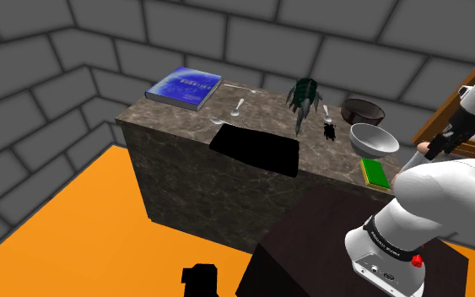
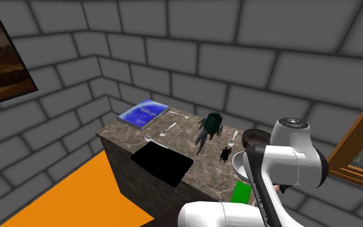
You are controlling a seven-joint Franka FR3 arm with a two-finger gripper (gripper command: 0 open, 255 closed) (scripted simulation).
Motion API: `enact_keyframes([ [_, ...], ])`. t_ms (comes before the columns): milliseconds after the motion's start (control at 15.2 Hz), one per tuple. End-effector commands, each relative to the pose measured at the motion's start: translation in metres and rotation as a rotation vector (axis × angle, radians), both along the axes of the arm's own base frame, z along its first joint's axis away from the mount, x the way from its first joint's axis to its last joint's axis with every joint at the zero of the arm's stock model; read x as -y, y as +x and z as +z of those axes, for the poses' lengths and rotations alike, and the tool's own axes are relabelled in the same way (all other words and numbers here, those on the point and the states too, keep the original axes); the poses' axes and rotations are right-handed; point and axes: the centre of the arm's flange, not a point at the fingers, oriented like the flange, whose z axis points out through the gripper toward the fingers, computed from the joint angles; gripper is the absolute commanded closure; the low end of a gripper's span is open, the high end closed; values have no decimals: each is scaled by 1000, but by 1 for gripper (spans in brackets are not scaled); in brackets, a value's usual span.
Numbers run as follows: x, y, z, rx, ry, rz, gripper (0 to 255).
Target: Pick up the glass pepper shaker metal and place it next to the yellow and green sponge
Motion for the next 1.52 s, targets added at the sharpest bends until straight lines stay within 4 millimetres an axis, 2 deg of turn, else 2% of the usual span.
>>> enact_keyframes([
  [0, -1, -1, -10, 0, -1, 0, 255],
  [528, -1, -1, -10, 0, -1, 0, 255],
  [594, -1, -1, -10, 0, -1, 0, 0],
  [924, -1, -1, -10, 0, -1, 0, 0],
  [1188, -7, 3, 39, 0, -1, 0, 0],
  [1452, -7, 3, 39, 0, -1, 0, 0],
])
